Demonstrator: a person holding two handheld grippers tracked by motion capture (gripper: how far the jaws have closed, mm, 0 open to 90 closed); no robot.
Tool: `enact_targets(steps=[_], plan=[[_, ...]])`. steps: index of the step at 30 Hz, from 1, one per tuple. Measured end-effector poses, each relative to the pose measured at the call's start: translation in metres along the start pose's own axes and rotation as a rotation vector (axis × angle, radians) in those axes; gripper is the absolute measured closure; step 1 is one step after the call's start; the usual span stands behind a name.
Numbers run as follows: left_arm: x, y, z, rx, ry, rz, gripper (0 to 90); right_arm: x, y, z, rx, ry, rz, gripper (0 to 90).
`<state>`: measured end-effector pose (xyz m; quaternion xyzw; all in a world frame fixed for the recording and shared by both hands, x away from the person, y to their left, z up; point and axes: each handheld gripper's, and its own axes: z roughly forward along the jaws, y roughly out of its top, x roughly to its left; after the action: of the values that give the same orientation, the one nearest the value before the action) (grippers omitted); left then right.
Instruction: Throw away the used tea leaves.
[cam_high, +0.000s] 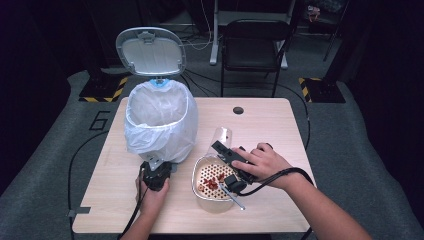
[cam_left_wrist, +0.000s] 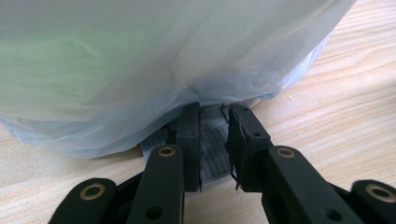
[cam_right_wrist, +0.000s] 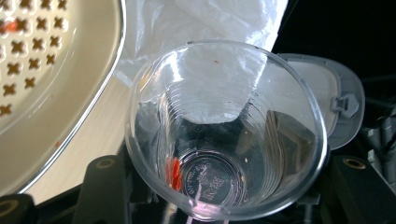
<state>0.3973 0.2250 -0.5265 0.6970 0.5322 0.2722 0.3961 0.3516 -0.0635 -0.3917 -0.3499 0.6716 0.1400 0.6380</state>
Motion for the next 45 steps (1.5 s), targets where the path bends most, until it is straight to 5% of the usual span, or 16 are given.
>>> enact_targets(steps=[5,8,12,13,25,27,28,36,45], plan=[[0.001,0.0,-0.001,0.008,0.0,0.008,74.8,-0.006,-0.005,0.003,-0.02,0.093,0.107,38.9],[0.001,0.0,-0.001,0.008,0.0,0.01,74.8,-0.012,-0.014,0.006,-0.021,0.15,0.259,38.9],[0.0,0.0,0.0,0.011,-0.004,0.002,74.9,-0.018,-0.024,0.009,-0.016,0.187,0.345,38.9],[-0.003,-0.001,0.001,-0.001,-0.008,-0.048,74.8,-0.021,-0.029,0.012,-0.016,0.199,0.402,38.9],[-0.003,-0.001,0.001,-0.003,-0.005,-0.042,74.8,-0.028,-0.057,0.032,-0.009,0.324,0.682,38.8],[-0.003,-0.001,0.001,-0.003,-0.006,-0.043,74.9,-0.028,-0.059,0.033,-0.006,0.331,0.698,38.9],[-0.003,-0.001,0.001,-0.003,-0.006,-0.043,74.9,-0.03,-0.065,0.036,-0.013,0.35,0.76,39.1],[-0.003,-0.001,0.001,0.0,-0.01,-0.046,74.9,-0.031,-0.081,0.047,-0.025,0.401,0.916,39.2],[-0.003,-0.001,0.001,0.0,-0.009,-0.046,74.8,-0.024,-0.093,0.06,-0.01,0.468,1.029,39.1]])
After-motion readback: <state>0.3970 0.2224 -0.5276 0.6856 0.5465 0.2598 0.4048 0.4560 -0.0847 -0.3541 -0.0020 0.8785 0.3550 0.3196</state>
